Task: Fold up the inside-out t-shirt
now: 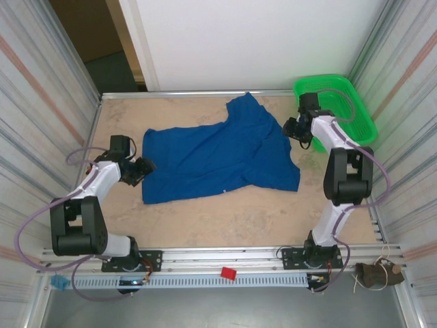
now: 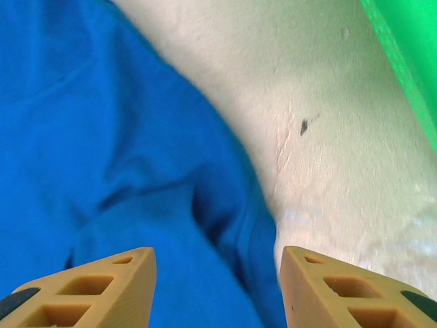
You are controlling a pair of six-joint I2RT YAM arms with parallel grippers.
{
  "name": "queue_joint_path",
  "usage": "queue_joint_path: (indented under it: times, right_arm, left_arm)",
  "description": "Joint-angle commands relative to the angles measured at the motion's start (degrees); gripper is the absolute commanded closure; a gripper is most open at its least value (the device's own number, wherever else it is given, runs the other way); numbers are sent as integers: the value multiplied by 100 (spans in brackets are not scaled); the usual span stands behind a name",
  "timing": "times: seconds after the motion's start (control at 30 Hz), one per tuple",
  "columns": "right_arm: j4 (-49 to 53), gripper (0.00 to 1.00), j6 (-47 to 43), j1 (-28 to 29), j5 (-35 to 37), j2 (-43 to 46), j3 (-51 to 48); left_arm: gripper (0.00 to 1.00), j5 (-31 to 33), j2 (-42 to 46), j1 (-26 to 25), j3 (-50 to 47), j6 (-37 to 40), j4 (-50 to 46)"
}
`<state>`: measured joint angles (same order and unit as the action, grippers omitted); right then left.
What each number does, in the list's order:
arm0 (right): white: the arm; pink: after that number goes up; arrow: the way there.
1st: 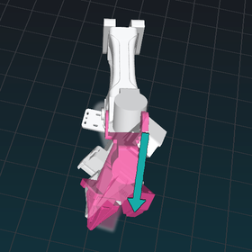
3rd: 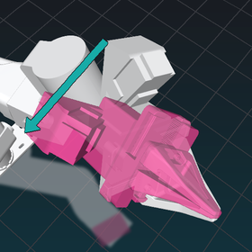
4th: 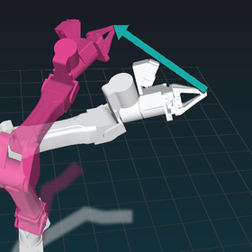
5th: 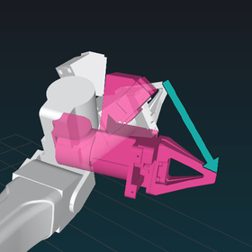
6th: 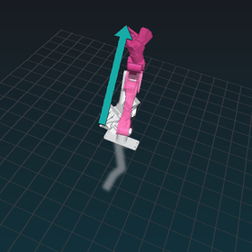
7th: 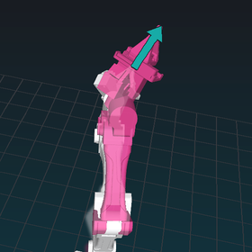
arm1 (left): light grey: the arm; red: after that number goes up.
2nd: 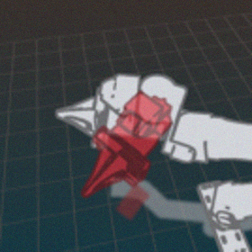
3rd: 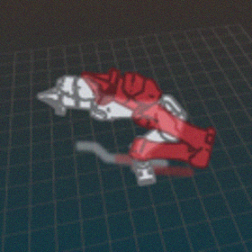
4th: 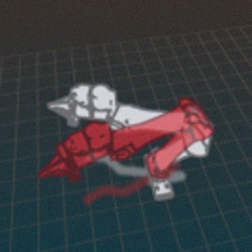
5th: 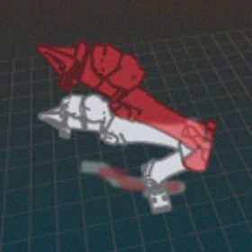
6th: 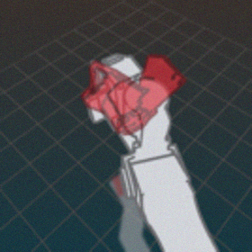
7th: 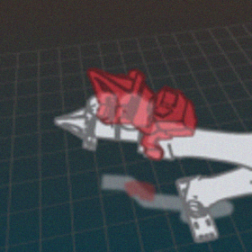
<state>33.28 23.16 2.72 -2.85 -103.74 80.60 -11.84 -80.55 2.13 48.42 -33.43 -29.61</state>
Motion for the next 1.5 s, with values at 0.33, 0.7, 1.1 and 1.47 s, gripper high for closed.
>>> queue_joint_path:
  times: [0.33, 0.7, 1.1, 1.47]
  right_arm:
    - [401, 36, 635, 219, 219, 2604, -2981]
    - [-206, 41, 885, 369, -35, 2270, -3762]
    - [87, 100, 784, 164, -20, 2734, -3943]
    - [324, 100, 620, -336, -217, 2946, -4105]
  left_arm:
    - [47, 655, -1326, -112, 850, 451, -81]
    - [71, 586, -1746, -213, 892, 480, 83]
    - [100, 781, -1828, -129, 1467, 787, -172]
    - [78, 583, -2491, 156, 2501, 1029, -554]
